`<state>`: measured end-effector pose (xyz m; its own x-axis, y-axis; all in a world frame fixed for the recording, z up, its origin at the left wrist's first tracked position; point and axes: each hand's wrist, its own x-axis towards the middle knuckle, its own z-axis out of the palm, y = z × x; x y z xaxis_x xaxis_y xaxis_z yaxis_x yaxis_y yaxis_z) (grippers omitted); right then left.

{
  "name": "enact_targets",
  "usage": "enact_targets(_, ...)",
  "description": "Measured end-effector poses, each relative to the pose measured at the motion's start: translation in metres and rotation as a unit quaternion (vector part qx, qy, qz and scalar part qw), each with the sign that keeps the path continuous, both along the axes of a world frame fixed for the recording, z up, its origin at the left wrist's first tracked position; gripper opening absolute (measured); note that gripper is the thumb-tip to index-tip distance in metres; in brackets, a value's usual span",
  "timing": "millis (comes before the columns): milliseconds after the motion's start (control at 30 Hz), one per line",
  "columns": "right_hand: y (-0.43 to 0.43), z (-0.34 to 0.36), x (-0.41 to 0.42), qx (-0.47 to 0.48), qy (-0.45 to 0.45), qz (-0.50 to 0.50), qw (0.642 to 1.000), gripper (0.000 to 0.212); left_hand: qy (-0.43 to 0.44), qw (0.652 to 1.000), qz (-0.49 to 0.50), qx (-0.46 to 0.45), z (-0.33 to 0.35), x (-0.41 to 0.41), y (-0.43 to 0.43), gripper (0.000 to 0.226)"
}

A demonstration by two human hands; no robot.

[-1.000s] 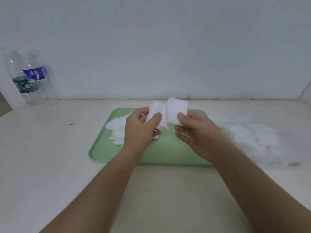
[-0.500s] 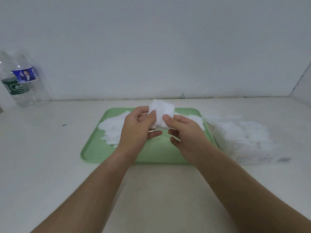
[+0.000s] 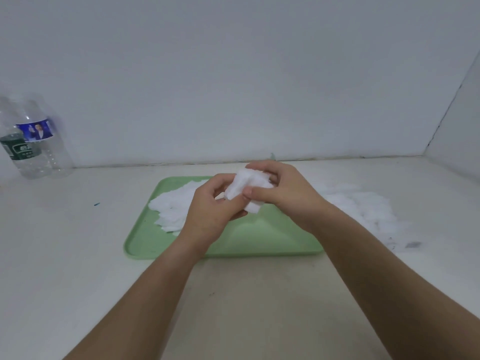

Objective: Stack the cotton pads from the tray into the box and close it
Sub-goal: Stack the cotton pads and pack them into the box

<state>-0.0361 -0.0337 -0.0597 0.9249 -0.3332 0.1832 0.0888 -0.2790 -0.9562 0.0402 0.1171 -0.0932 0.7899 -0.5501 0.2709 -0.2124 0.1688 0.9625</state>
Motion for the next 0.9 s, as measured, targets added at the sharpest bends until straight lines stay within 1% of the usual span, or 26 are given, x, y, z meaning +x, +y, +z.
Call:
enact_targets(67,-0.007,0.007,-0.007,-0.089,0.019,-0.004,0.996,0.036,-0.053,0.997,0.021,0.045,-0.002,-0.001,-0.001,0.029)
enact_targets(167,-0.025,0.019,-0.021,-0.134,0.048,0.005,0.99,0.026,-0.101,0.99,0.05,0.087,-0.006,-0.002,-0.003,0.032)
enact_targets(200,-0.035,0.025,-0.028,-0.147,0.053,-0.004,0.988,0.025,-0.117,0.987,0.058,0.096,-0.008,-0.003,-0.004,0.029)
enact_targets(267,-0.058,0.035,-0.046,-0.167,0.059,-0.024,0.984,0.021,-0.177,0.973,0.075,0.13,-0.01,-0.005,-0.006,0.019)
enact_targets(333,-0.086,0.044,-0.066,-0.179,0.065,-0.044,0.981,0.018,-0.245,0.951,0.077,0.169,-0.008,-0.011,-0.01,0.016)
enact_targets(400,-0.118,0.05,-0.086,-0.175,0.069,-0.073,0.979,0.018,-0.277,0.941,0.054,0.186,-0.002,-0.02,-0.019,0.015)
enact_targets(600,-0.201,0.047,-0.128,-0.144,0.137,-0.138,0.97,0.021,-0.298,0.933,0.003,0.201,0.025,-0.05,-0.071,0.014)
enact_targets(633,-0.205,0.045,-0.128,-0.14,0.142,-0.14,0.97,0.022,-0.303,0.929,-0.011,0.213,0.029,-0.052,-0.079,0.017)
enact_targets(700,-0.217,0.041,-0.138,-0.135,0.153,-0.148,0.968,0.024,-0.333,0.907,-0.049,0.252,0.037,-0.065,-0.106,0.031)
enact_targets(800,-0.227,0.04,-0.146,-0.117,0.157,-0.151,0.969,0.024,-0.379,0.855,-0.122,0.332,0.048,-0.086,-0.146,0.059)
enact_targets(867,-0.229,0.038,-0.147,-0.104,0.15,-0.148,0.972,0.022,-0.405,0.82,-0.148,0.378,0.05,-0.096,-0.17,0.075)
enact_targets(900,-0.23,0.036,-0.147,-0.102,0.149,-0.146,0.973,0.021,-0.409,0.808,-0.155,0.396,0.05,-0.1,-0.179,0.08)
